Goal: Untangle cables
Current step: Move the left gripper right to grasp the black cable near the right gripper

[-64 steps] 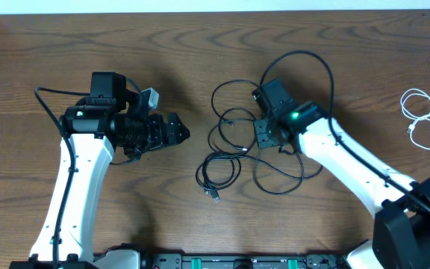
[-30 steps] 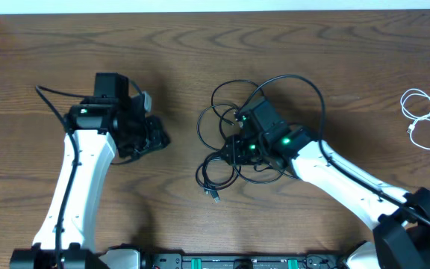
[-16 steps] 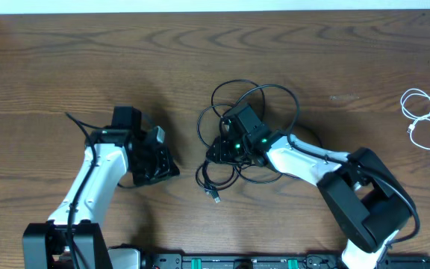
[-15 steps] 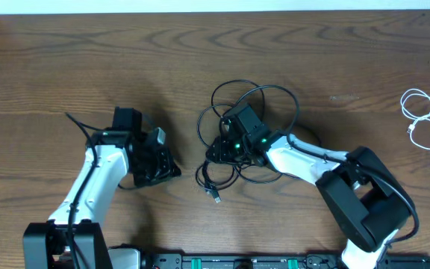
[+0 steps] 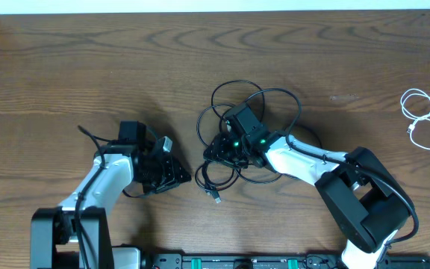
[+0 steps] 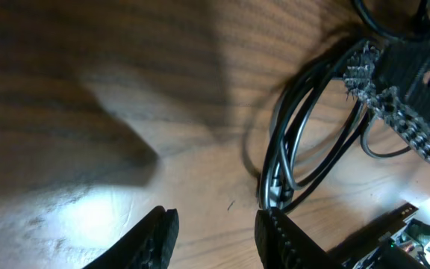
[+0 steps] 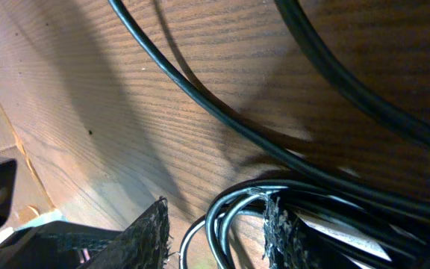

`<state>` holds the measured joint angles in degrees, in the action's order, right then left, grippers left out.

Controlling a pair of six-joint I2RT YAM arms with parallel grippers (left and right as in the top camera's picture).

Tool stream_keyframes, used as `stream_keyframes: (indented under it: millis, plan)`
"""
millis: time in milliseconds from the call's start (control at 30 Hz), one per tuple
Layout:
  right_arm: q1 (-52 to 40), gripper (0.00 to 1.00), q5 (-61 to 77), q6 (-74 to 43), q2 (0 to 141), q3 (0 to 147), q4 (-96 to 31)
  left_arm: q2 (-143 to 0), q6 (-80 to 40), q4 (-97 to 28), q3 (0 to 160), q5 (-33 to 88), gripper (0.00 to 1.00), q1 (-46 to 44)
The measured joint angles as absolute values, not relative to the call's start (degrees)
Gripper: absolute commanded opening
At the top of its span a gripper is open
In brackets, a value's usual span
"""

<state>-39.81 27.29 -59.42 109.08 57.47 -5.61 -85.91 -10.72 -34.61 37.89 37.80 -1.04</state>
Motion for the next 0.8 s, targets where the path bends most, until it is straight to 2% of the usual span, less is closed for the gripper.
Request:
stream_keyframes:
  millis: [233, 567, 733, 800]
  plan:
    - [-40.1, 0.41, 27.2, -61.25, 109.08, 57.47, -5.74, -90.04, -10.92, -33.26, 37.89, 40.53, 0.41, -1.04]
    - [-40.25, 0.41, 26.57, -61.47, 109.08, 57.47, -5.74, -91.94, -11.07, -28.16, 37.85, 50.41, 0.44, -1.26]
    - [-40.25, 0.41, 26.52, -61.49, 109.08, 57.47, -5.74, -91.96, -12.8, -28.08, 37.85, 48.45, 0.44, -4.91]
    - [-40.25, 0.41, 26.52, -61.47, 109.08, 57.47, -5.74, -92.09, -14.57, -27.99, 37.85, 46.35, 0.39, -6.9]
